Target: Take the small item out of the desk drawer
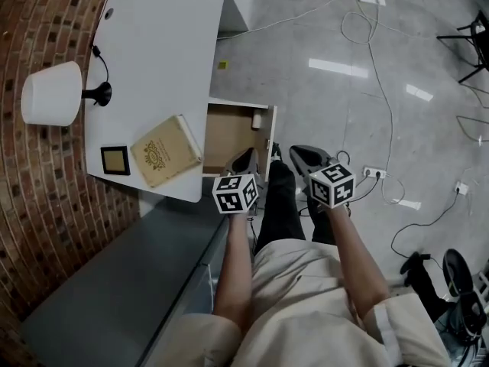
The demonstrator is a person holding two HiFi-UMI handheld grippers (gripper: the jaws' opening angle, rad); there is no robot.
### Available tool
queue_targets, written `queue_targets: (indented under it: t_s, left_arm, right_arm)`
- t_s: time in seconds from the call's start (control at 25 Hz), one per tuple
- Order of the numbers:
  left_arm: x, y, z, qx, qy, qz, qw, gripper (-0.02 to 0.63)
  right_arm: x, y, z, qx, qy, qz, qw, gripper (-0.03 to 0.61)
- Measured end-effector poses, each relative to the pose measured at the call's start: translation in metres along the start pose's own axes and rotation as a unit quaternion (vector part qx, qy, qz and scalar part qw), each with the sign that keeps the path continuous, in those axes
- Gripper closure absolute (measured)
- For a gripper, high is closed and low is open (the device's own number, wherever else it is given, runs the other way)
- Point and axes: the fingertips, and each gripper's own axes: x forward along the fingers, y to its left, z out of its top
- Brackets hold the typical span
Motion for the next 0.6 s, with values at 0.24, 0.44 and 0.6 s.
queue_targets:
  t_s: [0.24,0.44,0.6]
  left_arm:
    - [0.037,0.000,0.018,0.039,0.017,-0.028,0.9987,0.597]
    - [0.074,0.011,0.007,0.058,0.038,-0.027,0.9972,0.597]
    - [0.107,0.024,-0.012,0.059,0.064,-0.020,0.9960,0.597]
  right_arm:
    - [0.010,-0.013,-0.004,0.015,0.017,-0.008,1.000,0.554]
    - [0.028,-0.032,-0.002,0.008,0.027,-0.022,0.999,0.554]
    - [0.050,-0.050,-0.004,-0.004,0.041,-0.022,0.999,0.554]
